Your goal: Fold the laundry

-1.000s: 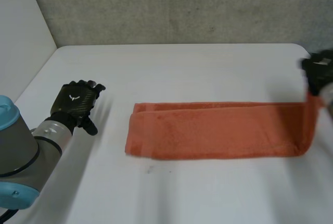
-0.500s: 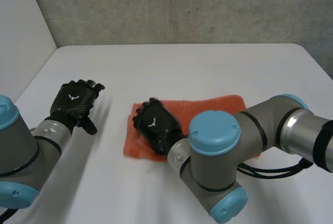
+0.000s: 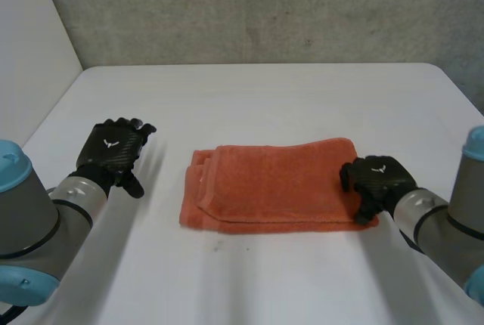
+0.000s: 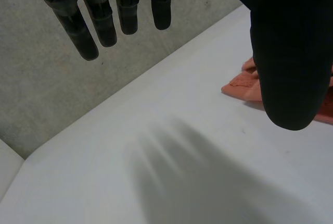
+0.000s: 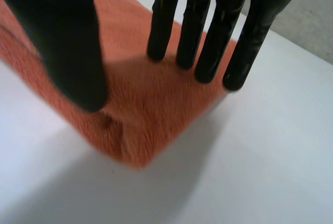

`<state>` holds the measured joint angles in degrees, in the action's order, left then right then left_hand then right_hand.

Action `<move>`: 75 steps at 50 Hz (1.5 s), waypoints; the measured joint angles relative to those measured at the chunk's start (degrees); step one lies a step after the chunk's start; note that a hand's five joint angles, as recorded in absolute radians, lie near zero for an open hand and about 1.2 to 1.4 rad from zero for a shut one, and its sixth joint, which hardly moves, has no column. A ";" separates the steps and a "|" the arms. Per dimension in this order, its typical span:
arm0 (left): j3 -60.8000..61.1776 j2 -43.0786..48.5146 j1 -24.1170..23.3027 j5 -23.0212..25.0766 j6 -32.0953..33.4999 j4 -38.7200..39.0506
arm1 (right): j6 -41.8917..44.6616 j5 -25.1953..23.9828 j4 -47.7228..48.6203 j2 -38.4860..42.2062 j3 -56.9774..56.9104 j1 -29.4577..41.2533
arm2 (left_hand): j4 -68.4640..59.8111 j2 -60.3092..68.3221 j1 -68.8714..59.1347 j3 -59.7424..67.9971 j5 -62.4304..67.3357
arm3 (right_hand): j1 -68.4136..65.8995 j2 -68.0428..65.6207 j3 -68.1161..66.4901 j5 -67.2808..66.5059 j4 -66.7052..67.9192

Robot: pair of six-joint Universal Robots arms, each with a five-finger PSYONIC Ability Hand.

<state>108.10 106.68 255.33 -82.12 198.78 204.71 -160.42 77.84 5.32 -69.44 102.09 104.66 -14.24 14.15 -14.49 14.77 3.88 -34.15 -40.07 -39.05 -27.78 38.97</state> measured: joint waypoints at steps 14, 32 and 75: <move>0.06 0.03 -0.18 -0.10 0.03 -0.02 | 5.38 1.39 10.33 3.45 -0.69 -1.97 | 0.00 0.00 0.00 0.00 0.00 | -20.78 -27.47 -28.63 -27.85 29.29; 0.09 -0.05 -0.36 -0.14 0.03 -0.01 | 11.26 3.33 5.17 10.22 -24.94 29.86 | 0.00 0.00 0.00 0.00 0.00 | -21.08 -27.47 -28.84 -28.51 29.33; -27.56 19.17 -17.71 -8.52 -16.54 -20.93 | -14.63 7.55 -13.12 21.82 -36.06 20.22 | 0.00 0.00 0.00 0.00 0.00 | 22.04 27.20 26.62 24.17 -25.23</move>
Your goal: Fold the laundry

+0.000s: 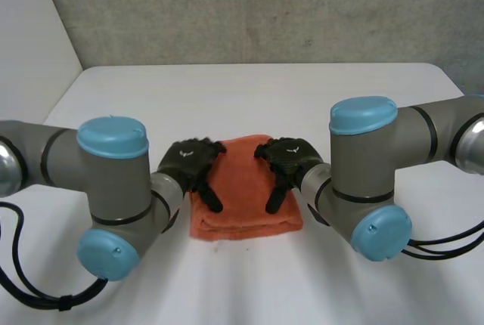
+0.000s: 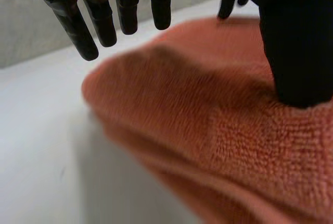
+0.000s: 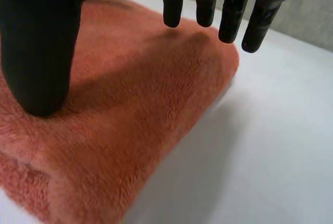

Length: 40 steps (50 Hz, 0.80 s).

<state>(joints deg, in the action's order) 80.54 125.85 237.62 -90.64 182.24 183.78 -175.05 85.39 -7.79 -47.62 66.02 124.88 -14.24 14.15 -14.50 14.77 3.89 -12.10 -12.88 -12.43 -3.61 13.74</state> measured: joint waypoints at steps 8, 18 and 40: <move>1.58 -2.24 0.51 -2.16 1.59 -0.97 | 0.19 -0.25 -1.14 -0.04 -1.40 -0.66 | 0.00 0.00 0.00 0.00 0.00 | 0.00 0.00 0.00 0.31 0.00; -1.55 -16.59 0.80 -0.82 2.54 -4.46 | -0.23 1.94 0.74 -13.07 -0.59 -2.33 | 0.00 0.00 0.00 0.00 0.00 | 0.00 0.00 0.00 0.31 0.00; -7.57 -33.70 10.24 7.21 -4.31 -17.26 | -0.16 3.80 0.16 -36.55 11.79 -18.36 | 0.38 -0.16 0.00 0.00 -0.42 | 0.00 0.00 0.00 0.31 0.00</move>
<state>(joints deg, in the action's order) 72.97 92.15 247.86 -83.42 177.93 166.52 -175.21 89.18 -7.64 -84.17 77.81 106.52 -13.87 13.99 -14.50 14.77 3.47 -12.10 -12.88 -12.43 -3.31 13.74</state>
